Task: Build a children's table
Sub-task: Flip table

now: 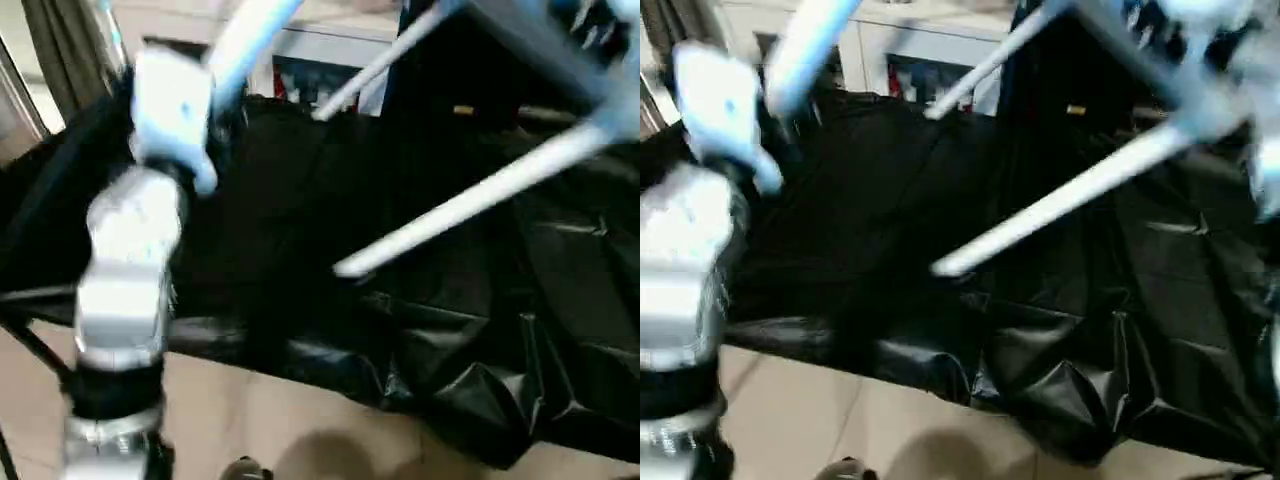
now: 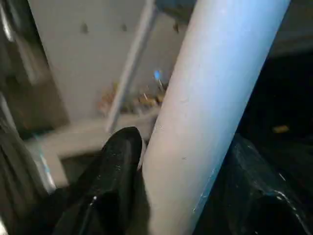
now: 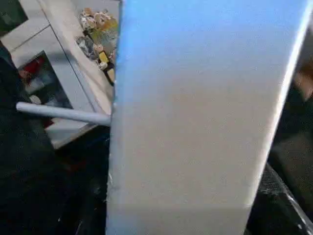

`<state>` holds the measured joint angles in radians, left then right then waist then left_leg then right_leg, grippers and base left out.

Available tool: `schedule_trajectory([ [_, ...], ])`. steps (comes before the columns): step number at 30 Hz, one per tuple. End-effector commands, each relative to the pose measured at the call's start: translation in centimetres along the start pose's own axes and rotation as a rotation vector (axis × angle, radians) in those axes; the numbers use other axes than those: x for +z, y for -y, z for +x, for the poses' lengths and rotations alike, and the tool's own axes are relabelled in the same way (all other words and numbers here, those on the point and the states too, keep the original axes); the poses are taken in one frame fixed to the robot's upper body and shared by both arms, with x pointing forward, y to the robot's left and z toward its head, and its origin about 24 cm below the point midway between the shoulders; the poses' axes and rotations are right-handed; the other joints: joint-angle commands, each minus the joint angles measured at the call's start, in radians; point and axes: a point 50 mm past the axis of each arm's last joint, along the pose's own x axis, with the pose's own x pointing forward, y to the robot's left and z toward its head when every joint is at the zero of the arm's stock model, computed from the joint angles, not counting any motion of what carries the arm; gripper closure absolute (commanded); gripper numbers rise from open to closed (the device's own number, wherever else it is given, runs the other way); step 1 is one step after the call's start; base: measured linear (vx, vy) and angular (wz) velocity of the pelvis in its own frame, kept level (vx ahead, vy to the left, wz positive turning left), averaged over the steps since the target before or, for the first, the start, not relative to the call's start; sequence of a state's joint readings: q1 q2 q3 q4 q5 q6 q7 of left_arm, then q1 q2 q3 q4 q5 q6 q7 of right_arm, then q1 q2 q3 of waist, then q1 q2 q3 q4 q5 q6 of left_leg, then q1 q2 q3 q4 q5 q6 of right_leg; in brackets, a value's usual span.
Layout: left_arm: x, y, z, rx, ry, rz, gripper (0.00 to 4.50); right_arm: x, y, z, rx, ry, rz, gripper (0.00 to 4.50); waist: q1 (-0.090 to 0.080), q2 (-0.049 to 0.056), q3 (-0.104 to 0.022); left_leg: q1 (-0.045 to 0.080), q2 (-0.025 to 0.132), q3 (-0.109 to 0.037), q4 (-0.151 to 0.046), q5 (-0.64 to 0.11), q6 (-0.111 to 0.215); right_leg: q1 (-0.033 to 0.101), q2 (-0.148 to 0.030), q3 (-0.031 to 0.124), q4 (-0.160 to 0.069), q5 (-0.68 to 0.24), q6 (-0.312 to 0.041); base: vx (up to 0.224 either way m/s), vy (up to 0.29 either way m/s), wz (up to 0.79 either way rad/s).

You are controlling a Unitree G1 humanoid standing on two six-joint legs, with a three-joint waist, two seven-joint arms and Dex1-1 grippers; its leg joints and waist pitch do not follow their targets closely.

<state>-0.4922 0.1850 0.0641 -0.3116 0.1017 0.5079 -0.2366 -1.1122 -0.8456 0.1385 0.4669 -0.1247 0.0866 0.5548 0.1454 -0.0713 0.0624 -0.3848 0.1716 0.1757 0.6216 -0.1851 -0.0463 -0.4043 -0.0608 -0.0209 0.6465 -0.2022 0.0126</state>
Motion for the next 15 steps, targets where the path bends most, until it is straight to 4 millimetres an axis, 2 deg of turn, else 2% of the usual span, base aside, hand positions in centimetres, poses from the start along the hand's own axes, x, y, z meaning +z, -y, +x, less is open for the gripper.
schedule_trajectory([
  [1, -4.3, 1.3, -0.6, -0.045, -0.23, -0.08, 2.33, -0.6, 1.9, -0.5, -0.015, -0.056, -0.034, 2.54, -0.018, -0.008, -0.052, 0.027, 0.049, -0.023, -0.072, -0.373, -0.018, 0.005, -0.067, 0.023, -0.107, -0.467, -0.12, 0.0, 0.0, 0.0],
  [2, -4.5, 1.4, -0.7, -0.046, -0.241, -0.086, 2.4, -0.4, 2.1, -0.4, -0.008, -0.056, -0.047, 2.54, -0.019, -0.009, -0.051, 0.028, 0.049, -0.024, -0.073, -0.387, -0.025, 0.003, -0.066, 0.023, -0.108, -0.466, -0.114, 0.0, 0.0, 0.0],
  [3, -4.8, 1.6, -0.7, -0.049, -0.257, -0.095, 2.47, -0.1, 2.3, -0.3, 0.002, -0.056, -0.066, 2.55, -0.021, -0.019, -0.05, 0.033, 0.05, -0.024, -0.073, -0.417, -0.034, -0.004, -0.065, 0.023, -0.11, -0.471, -0.106, 0.0, 0.0, 0.0],
  [4, -4.9, 1.6, -0.8, -0.048, -0.26, -0.097, 2.52, -0.1, 2.4, -0.3, 0.005, -0.056, -0.07, 2.56, -0.022, -0.019, -0.052, 0.032, 0.051, -0.027, -0.076, -0.43, -0.044, -0.002, -0.066, 0.023, -0.11, -0.45, -0.104, 0.0, 0.0, 0.0],
  [5, -5.4, 1.9, -0.9, -0.047, -0.28, -0.11, 2.57, 0.3, 2.8, -0.2, 0.034, -0.058, -0.1, 2.57, -0.025, -0.029, -0.055, 0.03, 0.053, -0.027, -0.077, -0.424, -0.045, 0.001, -0.065, 0.022, -0.109, -0.427, -0.105, 0.0, 0.0, 0.0],
  [6, -5.4, 1.9, -0.9, -0.047, -0.28, -0.11, 2.62, 0.3, 2.8, -0.2, 0.034, -0.058, -0.1, 2.58, -0.026, -0.033, -0.057, 0.025, 0.055, -0.03, -0.078, -0.409, -0.047, 0.006, -0.065, 0.021, -0.101, -0.376, -0.114, 0.0, 0.0, 0.0],
  [7, -6.1, 2.2, -0.9, -0.05, -0.301, -0.111, 2.66, 0.8, 3.2, -0.2, 0.075, -0.061, -0.135, 2.59, -0.027, -0.042, -0.059, 0.026, 0.056, -0.024, -0.075, -0.379, -0.042, 0.003, -0.064, 0.023, -0.099, -0.314, -0.127, 0.0, 0.0, 0.0],
  [8, -6.3, 2.3, -0.8, -0.05, -0.305, -0.108, 2.66, 1.0, 3.3, -0.2, 0.082, -0.06, -0.143, 2.59, -0.025, -0.04, -0.059, 0.024, 0.057, -0.026, -0.074, -0.36, -0.04, 0.006, -0.065, 0.022, -0.094, -0.285, -0.136, 0.0, 0.0, 0.0],
  [9, -6.3, 2.3, -0.8, -0.051, -0.306, -0.108, 2.71, 1.0, 3.3, -0.2, 0.084, -0.06, -0.145, 2.6, -0.023, -0.043, -0.06, 0.022, 0.058, -0.021, -0.072, -0.322, -0.033, 0.008, -0.064, 0.023, -0.089, -0.23, -0.148, 0.0, 0.0, 0.0],
  [11, -6.8, 2.6, -0.5, -0.052, -0.321, -0.102, 2.79, 1.6, 3.5, 0.0, 0.115, -0.053, -0.178, 2.6, -0.022, -0.052, -0.059, 0.023, 0.058, -0.016, -0.068, -0.298, -0.024, 0.008, -0.065, 0.025, -0.088, -0.202, -0.158, 0.0, 0.0, 0.0],
  [14, -7.0, 2.7, -0.3, -0.051, -0.329, -0.1, 2.86, 1.8, 3.4, 0.1, 0.132, -0.047, -0.191, 2.6, -0.018, -0.052, -0.061, 0.022, 0.06, -0.013, -0.063, -0.246, -0.015, 0.011, -0.066, 0.026, -0.081, -0.15, -0.174, 0.0, 0.0, 0.0],
  [15, -7.3, 2.7, -0.3, -0.049, -0.339, -0.092, 2.88, 1.9, 3.3, 0.2, 0.145, -0.041, -0.195, 2.6, -0.018, -0.056, -0.064, 0.016, 0.061, -0.015, -0.063, -0.207, -0.013, 0.02, -0.067, 0.024, -0.074, -0.11, -0.178, 0.0, 0.0, 0.0],
])
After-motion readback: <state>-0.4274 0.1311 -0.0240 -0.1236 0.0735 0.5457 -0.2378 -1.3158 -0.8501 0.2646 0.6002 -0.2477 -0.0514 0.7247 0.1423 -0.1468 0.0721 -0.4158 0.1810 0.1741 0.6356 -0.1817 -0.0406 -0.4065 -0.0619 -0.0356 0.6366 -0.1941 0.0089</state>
